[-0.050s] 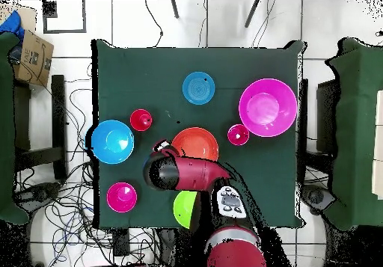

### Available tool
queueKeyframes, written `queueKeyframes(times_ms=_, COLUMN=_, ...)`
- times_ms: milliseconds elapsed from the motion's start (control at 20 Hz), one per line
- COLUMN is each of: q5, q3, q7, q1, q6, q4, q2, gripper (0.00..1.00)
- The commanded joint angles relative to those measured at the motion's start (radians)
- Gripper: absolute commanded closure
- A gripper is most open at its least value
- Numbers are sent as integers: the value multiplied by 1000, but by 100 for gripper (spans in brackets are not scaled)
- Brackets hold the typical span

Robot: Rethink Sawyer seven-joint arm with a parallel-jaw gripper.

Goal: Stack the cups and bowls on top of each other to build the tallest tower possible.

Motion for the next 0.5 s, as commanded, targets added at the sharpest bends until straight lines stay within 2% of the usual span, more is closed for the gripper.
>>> queueKeyframes(times_ms=50, q5=19, q3=40, q7=96, q1=22, q6=-62, q4=-64, q2=82, gripper=0)
queueKeyframes(times_ms=300, q5=16, q3=31, q7=88, q1=34, q6=-84, q4=-83, q2=112, gripper=0)
queueKeyframes(times_ms=350, q5=2, q3=11, q7=66, q1=46, q6=-74, q4=-102, q2=121, gripper=0)
queueKeyframes(times_ms=500, q5=-93, q3=11, q7=-57, q1=28, q6=-40, q4=-168, q2=153, gripper=0)
